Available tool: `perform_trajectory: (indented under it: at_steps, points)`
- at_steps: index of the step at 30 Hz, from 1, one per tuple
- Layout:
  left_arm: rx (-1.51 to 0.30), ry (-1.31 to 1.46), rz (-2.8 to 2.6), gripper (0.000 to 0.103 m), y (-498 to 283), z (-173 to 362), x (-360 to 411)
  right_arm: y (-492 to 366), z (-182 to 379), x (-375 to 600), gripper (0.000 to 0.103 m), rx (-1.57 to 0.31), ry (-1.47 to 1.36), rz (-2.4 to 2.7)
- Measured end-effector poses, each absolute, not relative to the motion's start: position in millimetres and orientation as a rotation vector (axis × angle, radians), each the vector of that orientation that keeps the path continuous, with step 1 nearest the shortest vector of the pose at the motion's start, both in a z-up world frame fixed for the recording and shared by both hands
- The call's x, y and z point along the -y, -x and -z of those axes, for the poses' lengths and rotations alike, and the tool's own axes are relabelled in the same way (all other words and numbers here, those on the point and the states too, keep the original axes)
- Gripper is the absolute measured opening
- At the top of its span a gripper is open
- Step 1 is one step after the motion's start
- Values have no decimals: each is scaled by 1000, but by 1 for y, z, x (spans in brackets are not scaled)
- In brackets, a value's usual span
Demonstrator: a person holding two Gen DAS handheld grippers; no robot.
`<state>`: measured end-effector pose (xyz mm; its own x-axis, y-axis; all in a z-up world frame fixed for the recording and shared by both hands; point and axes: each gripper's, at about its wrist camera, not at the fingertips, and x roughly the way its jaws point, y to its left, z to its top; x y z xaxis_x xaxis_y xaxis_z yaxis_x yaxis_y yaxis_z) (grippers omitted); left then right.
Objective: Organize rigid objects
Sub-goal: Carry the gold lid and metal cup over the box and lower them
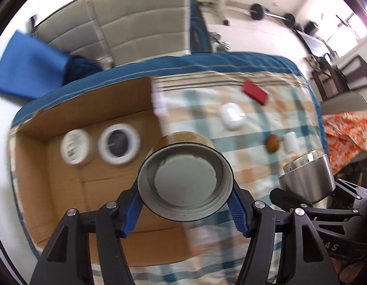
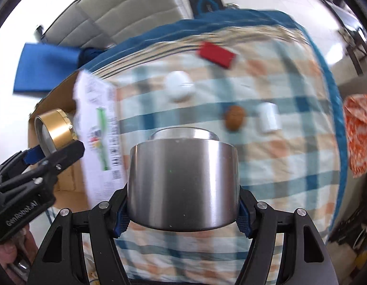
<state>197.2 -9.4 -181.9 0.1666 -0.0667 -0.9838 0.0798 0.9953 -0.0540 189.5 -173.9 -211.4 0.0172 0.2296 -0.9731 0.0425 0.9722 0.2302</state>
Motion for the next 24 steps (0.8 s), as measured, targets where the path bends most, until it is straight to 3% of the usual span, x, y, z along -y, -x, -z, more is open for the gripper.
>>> perform_trajectory:
  at_steps: [15,24]
  points:
    - [-1376,103,-23,62,-161,162,-124,-184,201,14,72,-1534,-64,-317]
    - [-1472,214,-93,62,-136,214,-184,-182,247,-51,72,-1648,66,-384]
